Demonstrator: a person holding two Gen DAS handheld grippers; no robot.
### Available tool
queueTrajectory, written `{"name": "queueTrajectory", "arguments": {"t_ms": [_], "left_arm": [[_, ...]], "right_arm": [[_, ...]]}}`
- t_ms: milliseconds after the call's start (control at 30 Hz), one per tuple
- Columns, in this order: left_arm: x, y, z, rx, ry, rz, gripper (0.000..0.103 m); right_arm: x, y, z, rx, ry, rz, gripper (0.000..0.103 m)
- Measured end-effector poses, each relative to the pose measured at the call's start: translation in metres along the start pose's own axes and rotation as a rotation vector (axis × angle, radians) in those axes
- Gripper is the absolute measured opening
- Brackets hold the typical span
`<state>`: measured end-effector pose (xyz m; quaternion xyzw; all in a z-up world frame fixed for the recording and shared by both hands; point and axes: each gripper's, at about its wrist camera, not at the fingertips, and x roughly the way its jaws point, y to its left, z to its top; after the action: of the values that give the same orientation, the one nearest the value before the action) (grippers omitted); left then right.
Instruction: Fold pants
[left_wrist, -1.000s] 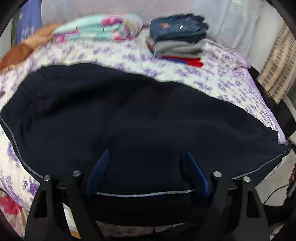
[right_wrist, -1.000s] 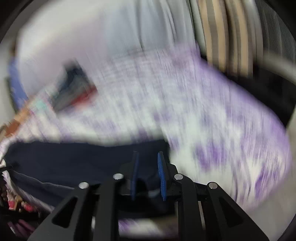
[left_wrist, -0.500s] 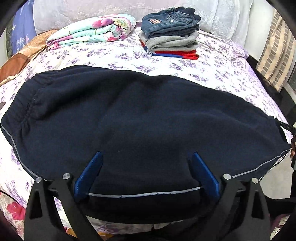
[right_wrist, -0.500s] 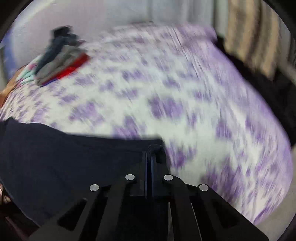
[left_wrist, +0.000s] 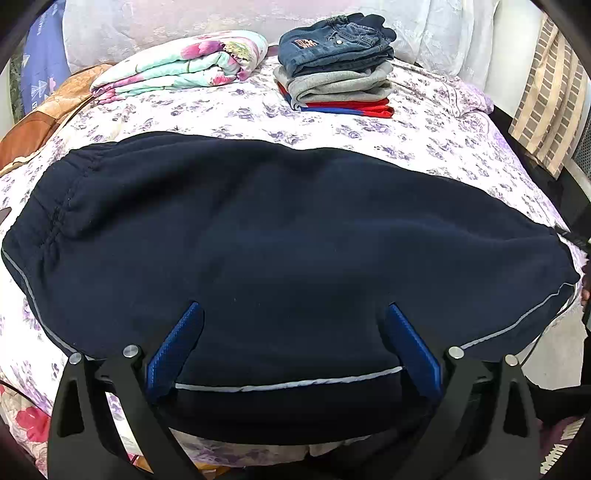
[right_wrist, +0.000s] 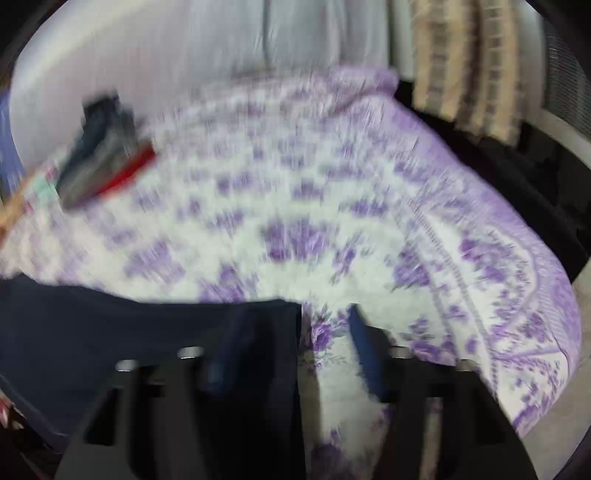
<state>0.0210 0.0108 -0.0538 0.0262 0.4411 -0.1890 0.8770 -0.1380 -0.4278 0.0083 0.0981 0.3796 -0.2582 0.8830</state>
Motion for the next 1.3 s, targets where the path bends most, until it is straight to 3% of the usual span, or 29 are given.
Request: {"name": "queueTrajectory", "arguments": {"t_ms": [167,200,233,267,333,433,500,567,600,633,700,733,800,867,933,1067,1200,1233,1267,1300], "left_arm": [[0.0,-0.001,-0.002,0.005,-0.009,0.002,0.098],[0.001,-0.001,-0.002,0.007,-0.011,0.005,0.098],[0.001,-0.002,-0.002,0.009,-0.012,0.007,0.098],[0.001,-0.002,-0.002,0.012,-0.012,0.007,0.098],[0.002,-0.003,-0.001,0.02,-0.006,0.009,0.098],[0.001,-0.002,0.0,0.027,0.008,0.004,0.098],[0.003,-0.005,-0.001,0.049,0.012,0.022,0.098],[0.006,-0.011,-0.004,0.081,0.009,0.055,0.098],[0.007,-0.013,-0.005,0.093,0.006,0.068,0.098],[0.006,-0.013,-0.005,0.092,0.005,0.066,0.098],[-0.001,-0.01,-0.006,0.08,0.002,0.044,0.098],[-0.004,-0.009,-0.006,0.074,-0.001,0.031,0.098],[-0.013,-0.01,-0.005,0.076,-0.013,-0.013,0.098],[-0.016,-0.016,-0.007,0.095,-0.021,-0.036,0.098],[-0.012,-0.023,-0.008,0.11,-0.013,-0.044,0.098],[-0.008,-0.023,-0.012,0.098,-0.01,-0.057,0.098],[-0.009,-0.021,-0.013,0.094,-0.016,-0.077,0.098],[-0.008,-0.021,-0.013,0.097,-0.017,-0.077,0.098],[-0.008,-0.021,-0.013,0.097,-0.018,-0.078,0.098],[-0.006,-0.021,-0.013,0.096,-0.019,-0.079,0.098]], "right_arm": [[-0.036,0.008,-0.042,-0.005,0.07,0.041,0.066],[-0.041,0.014,-0.056,-0.009,0.086,0.042,0.06],[-0.042,0.016,-0.065,-0.011,0.099,0.051,0.022],[-0.039,0.02,-0.075,-0.028,0.119,0.06,0.017],[-0.047,0.025,-0.082,-0.077,0.077,0.031,0.01],[-0.06,0.021,-0.077,-0.094,0.068,0.011,0.009],[-0.043,0.013,-0.079,-0.093,0.133,-0.015,0.007],[-0.032,0.003,-0.083,-0.04,0.116,0.002,0.013],[-0.036,-0.001,-0.084,0.0,0.094,-0.012,0.031],[-0.042,-0.005,-0.085,0.034,0.072,-0.022,0.06],[-0.065,-0.018,-0.091,0.154,-0.015,-0.025,0.084],[-0.072,-0.023,-0.096,0.206,-0.038,0.016,0.085],[-0.078,-0.028,-0.111,0.328,-0.054,0.18,0.087],[-0.066,-0.023,-0.123,0.4,-0.034,0.277,0.088],[-0.048,-0.015,-0.13,0.435,-0.02,0.299,0.09],[-0.04,-0.007,-0.138,0.507,-0.167,0.339,0.091],[-0.029,-0.004,-0.134,0.536,-0.185,0.378,0.09],[-0.025,-0.004,-0.132,0.537,-0.191,0.38,0.087],[-0.023,-0.004,-0.129,0.536,-0.185,0.379,0.064],[-0.016,-0.005,-0.123,0.529,-0.154,0.408,0.019]]}}
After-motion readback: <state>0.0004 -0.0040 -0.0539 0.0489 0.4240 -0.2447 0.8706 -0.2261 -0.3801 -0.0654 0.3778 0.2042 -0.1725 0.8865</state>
